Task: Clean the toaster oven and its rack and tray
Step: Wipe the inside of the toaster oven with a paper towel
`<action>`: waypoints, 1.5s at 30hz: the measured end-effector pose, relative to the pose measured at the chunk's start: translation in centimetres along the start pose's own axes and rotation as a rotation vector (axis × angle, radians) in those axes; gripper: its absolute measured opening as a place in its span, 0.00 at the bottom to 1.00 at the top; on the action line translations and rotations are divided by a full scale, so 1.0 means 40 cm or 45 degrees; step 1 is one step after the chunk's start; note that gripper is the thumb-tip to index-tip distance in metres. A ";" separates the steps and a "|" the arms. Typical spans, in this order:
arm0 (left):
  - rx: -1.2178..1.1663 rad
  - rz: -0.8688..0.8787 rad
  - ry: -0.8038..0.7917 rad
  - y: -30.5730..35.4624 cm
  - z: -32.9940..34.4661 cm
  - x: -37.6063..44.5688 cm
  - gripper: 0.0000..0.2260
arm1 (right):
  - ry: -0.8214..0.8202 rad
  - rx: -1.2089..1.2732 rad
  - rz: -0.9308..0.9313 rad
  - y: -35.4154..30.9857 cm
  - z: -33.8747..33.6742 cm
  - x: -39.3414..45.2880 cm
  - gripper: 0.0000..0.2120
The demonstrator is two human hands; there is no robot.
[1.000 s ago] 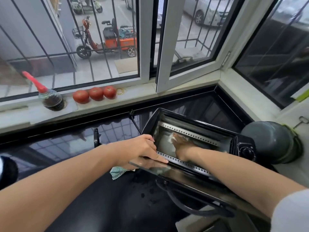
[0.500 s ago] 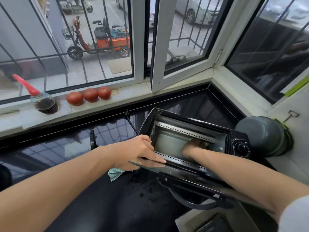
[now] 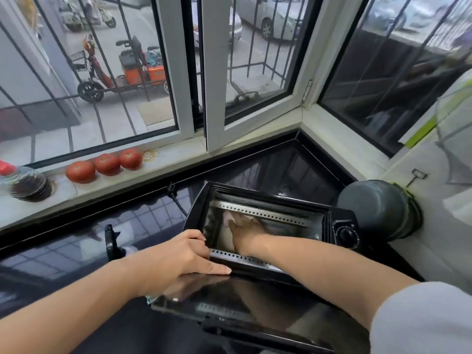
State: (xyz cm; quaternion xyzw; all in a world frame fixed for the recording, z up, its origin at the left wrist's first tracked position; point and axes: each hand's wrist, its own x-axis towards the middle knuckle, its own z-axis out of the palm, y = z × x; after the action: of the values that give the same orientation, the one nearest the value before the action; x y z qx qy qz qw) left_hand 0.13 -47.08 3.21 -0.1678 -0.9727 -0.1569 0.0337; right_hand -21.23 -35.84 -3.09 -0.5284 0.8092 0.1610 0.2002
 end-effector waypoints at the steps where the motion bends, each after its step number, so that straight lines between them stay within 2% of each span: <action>1: -0.033 -0.011 -0.006 0.007 -0.005 -0.004 0.26 | -0.037 0.002 0.137 0.018 0.006 -0.015 0.30; 4: -0.008 -0.007 0.046 0.025 -0.025 0.008 0.22 | -0.244 -0.198 0.425 0.098 0.029 -0.066 0.26; 5: 0.011 0.009 0.075 0.031 -0.025 0.011 0.20 | -0.299 -0.290 0.453 0.124 0.043 -0.075 0.24; 9: -0.019 0.029 0.112 0.041 -0.011 0.017 0.19 | -0.493 -0.687 0.437 0.155 0.039 -0.092 0.26; 11: -0.011 0.041 0.216 0.038 -0.002 0.029 0.18 | -0.564 -0.566 0.309 0.158 0.016 -0.108 0.23; 13: 0.008 0.047 0.277 0.038 -0.009 0.036 0.21 | -0.765 -0.421 0.146 0.158 -0.015 -0.123 0.21; 15: 0.048 0.031 0.205 0.044 -0.001 0.021 0.20 | -0.902 -0.361 0.097 0.156 -0.033 -0.134 0.20; 18: 0.086 -0.036 0.039 0.040 0.025 -0.021 0.22 | -0.924 -0.270 0.133 0.143 -0.036 -0.127 0.15; 19: 0.098 -0.039 -0.006 0.041 0.030 -0.029 0.25 | -0.919 -0.227 0.128 0.138 -0.040 -0.127 0.11; 21: 0.125 -0.041 -0.045 0.052 0.021 -0.030 0.32 | -0.901 -0.146 0.091 0.119 -0.051 -0.137 0.12; 23: 0.094 -0.051 -0.061 0.075 -0.012 -0.028 0.29 | -0.830 0.098 0.073 0.096 -0.046 -0.121 0.09; 26: 0.077 -0.063 -0.049 0.111 -0.041 -0.029 0.23 | -0.718 0.646 0.060 0.022 -0.018 -0.080 0.17; 28: 0.080 -0.083 -0.076 0.111 -0.035 -0.025 0.25 | -0.722 0.912 0.051 -0.032 -0.014 -0.051 0.19; 31: 0.078 -0.064 -0.113 0.073 -0.003 -0.031 0.33 | -0.699 1.188 0.078 -0.069 -0.012 -0.025 0.14; 33: 0.076 -0.028 -0.105 0.061 0.018 -0.040 0.36 | -0.553 1.441 0.148 -0.070 -0.003 -0.017 0.10; 37: 0.057 -0.027 -0.084 0.074 0.034 -0.048 0.31 | -0.011 2.166 0.448 -0.085 -0.026 0.008 0.17; 41: 0.010 -0.093 -0.180 0.099 -0.006 -0.039 0.26 | 0.270 2.265 0.655 -0.119 -0.020 0.021 0.14; 43: 0.010 -0.115 -0.199 0.117 -0.040 -0.026 0.24 | 0.203 2.371 0.651 -0.117 -0.016 0.026 0.12; 45: 0.175 -0.128 -0.181 0.123 -0.045 -0.028 0.28 | 0.123 2.385 0.648 -0.111 -0.013 0.045 0.06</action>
State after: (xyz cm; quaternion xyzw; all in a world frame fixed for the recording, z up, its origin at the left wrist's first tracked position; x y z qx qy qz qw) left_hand 2.85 -43.62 6.24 -0.1267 -0.9883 -0.0791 -0.0318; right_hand -17.89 -39.23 -3.76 0.0296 0.7070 -0.5316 0.4655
